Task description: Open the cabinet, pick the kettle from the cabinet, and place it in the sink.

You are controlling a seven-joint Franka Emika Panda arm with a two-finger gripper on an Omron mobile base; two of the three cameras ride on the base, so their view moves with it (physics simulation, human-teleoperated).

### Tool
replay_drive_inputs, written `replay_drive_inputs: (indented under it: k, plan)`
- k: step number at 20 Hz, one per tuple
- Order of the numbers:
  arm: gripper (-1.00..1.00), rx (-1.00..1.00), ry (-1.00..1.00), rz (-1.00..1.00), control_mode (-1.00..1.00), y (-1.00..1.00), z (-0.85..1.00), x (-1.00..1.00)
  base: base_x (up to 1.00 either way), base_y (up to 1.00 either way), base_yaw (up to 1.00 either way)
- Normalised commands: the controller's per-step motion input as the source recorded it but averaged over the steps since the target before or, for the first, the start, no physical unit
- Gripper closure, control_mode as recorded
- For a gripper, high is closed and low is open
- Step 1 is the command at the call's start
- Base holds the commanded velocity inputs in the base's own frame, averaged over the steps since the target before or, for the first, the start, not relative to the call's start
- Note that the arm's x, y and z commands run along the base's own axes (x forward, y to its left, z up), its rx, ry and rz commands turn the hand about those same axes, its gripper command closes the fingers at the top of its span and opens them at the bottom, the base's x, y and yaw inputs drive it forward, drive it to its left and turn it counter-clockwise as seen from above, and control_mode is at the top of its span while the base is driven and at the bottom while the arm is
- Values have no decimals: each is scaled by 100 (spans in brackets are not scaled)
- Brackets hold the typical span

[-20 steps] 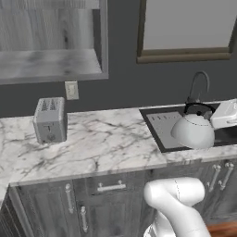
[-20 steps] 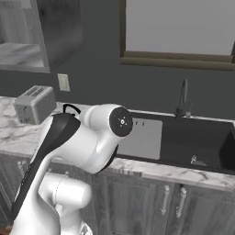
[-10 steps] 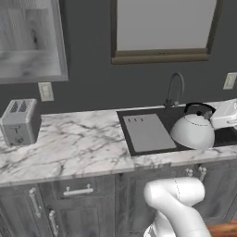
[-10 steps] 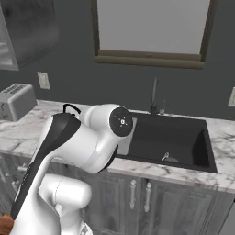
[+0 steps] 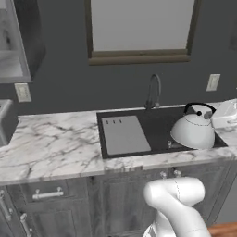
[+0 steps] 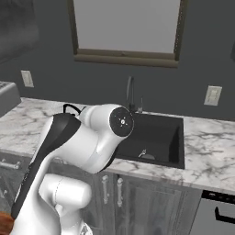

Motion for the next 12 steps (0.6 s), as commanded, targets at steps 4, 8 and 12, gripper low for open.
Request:
replay_drive_inputs:
  k: [4,8,12]
  plan:
    - [100,0,0,0,100,0,0,0,15,-60,2]
    - [100,0,0,0,100,0,0,0,18,-58,2]
    - [100,0,0,0,100,0,0,0,23,-56,2]
